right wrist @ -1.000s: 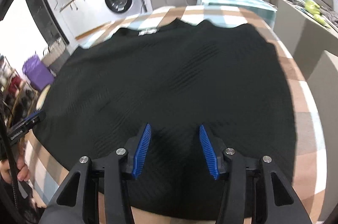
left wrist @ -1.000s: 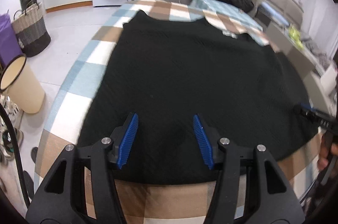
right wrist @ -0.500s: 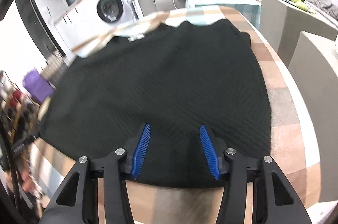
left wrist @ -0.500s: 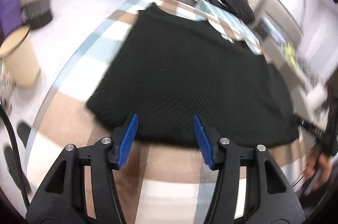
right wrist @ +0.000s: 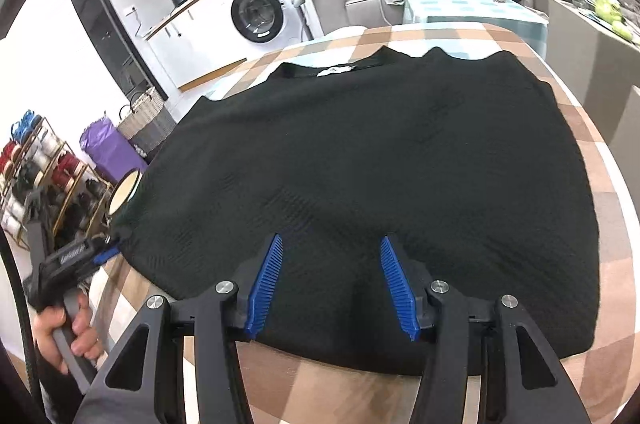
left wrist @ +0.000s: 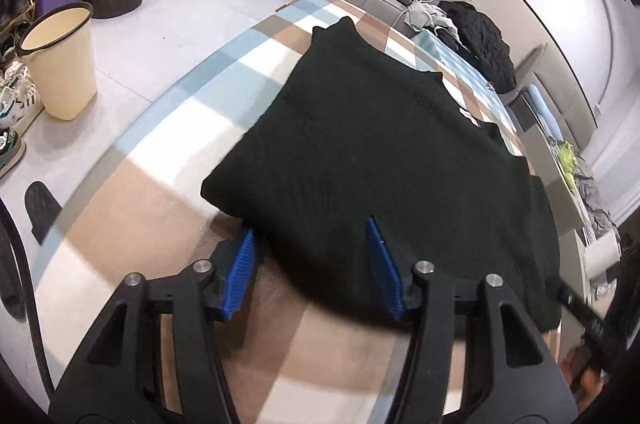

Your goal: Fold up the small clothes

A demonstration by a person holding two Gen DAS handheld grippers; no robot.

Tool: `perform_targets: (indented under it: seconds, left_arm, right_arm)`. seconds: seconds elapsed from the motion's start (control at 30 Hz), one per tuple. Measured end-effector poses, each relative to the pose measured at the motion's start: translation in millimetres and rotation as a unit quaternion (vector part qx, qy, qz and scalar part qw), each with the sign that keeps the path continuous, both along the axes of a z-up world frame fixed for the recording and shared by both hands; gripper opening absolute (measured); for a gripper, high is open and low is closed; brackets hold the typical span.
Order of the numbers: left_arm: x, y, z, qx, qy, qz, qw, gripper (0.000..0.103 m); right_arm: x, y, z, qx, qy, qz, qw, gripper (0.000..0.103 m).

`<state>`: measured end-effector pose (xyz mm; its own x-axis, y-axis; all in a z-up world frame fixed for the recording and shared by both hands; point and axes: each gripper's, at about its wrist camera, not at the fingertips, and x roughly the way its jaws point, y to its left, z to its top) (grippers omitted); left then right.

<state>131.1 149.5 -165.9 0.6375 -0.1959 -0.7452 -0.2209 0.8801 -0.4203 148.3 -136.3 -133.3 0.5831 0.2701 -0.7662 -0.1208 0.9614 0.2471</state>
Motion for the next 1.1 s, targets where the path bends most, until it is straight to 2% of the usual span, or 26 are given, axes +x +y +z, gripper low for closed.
perform_targets:
  seconds: [0.03, 0.13, 0.2, 0.3, 0.43, 0.57, 0.63, 0.67, 0.73, 0.77, 0.83, 0.87, 0.93, 1.1]
  left_arm:
    - [9, -4, -1, -0.006, 0.000, 0.003, 1.0000, 0.034]
    - [26, -10, -5, -0.013, 0.001, 0.014, 0.9998, 0.016]
    - [27, -11, -1, -0.021, -0.018, 0.022, 0.9994, 0.013]
    - [23, -14, 9, -0.001, -0.044, 0.017, 0.9989, 0.012]
    - [7, -7, 13, 0.000, -0.046, 0.016, 0.9988, 0.012]
    - [8, -2, 9, -0.005, -0.036, 0.023, 0.9991, 0.016]
    - [8, -5, 9, 0.003, -0.030, 0.022, 0.9993, 0.029]
    - [10, -6, 9, 0.006, -0.029, 0.025, 0.9993, 0.032]
    - [13, -4, 8, -0.007, -0.030, 0.028, 0.9991, 0.047]
    - [18, -4, 6, -0.017, -0.031, 0.032, 0.9989, 0.048]
    - [25, -6, 4, -0.010, -0.029, 0.043, 0.9986, 0.048]
    - [29, -9, 3, -0.007, -0.031, 0.042, 0.9986, 0.047]
    - [32, -12, 4, -0.004, -0.045, 0.036, 0.9983, 0.017]
    - [32, -21, 28, 0.038, -0.085, 0.032, 0.9951, 0.015]
  right_arm:
    - [1, 3, -1, -0.002, 0.000, 0.003, 1.000, 0.053]
    - [2, 5, -1, -0.006, 0.000, 0.004, 1.000, 0.053]
    - [3, 5, 1, -0.008, -0.002, 0.003, 1.000, 0.053]
    - [3, 3, 2, -0.012, -0.004, -0.001, 1.000, 0.053]
    - [6, -1, 0, -0.010, 0.002, -0.007, 1.000, 0.053]
    - [9, -3, -3, -0.003, 0.008, -0.007, 1.000, 0.053]
    - [9, -3, -3, -0.003, 0.009, -0.007, 1.000, 0.053]
    - [8, -3, -3, -0.004, 0.008, -0.006, 1.000, 0.053]
    - [7, -4, -1, -0.006, 0.006, -0.006, 1.000, 0.053]
    - [6, -4, -1, -0.007, 0.005, -0.007, 1.000, 0.053]
    - [6, -7, 0, -0.007, 0.006, -0.011, 1.000, 0.053]
    - [6, -8, 0, -0.006, 0.006, -0.014, 1.000, 0.053]
    - [5, -10, 0, -0.006, 0.007, -0.019, 1.000, 0.053]
    - [1, -13, 2, -0.006, 0.004, -0.025, 1.000, 0.053]
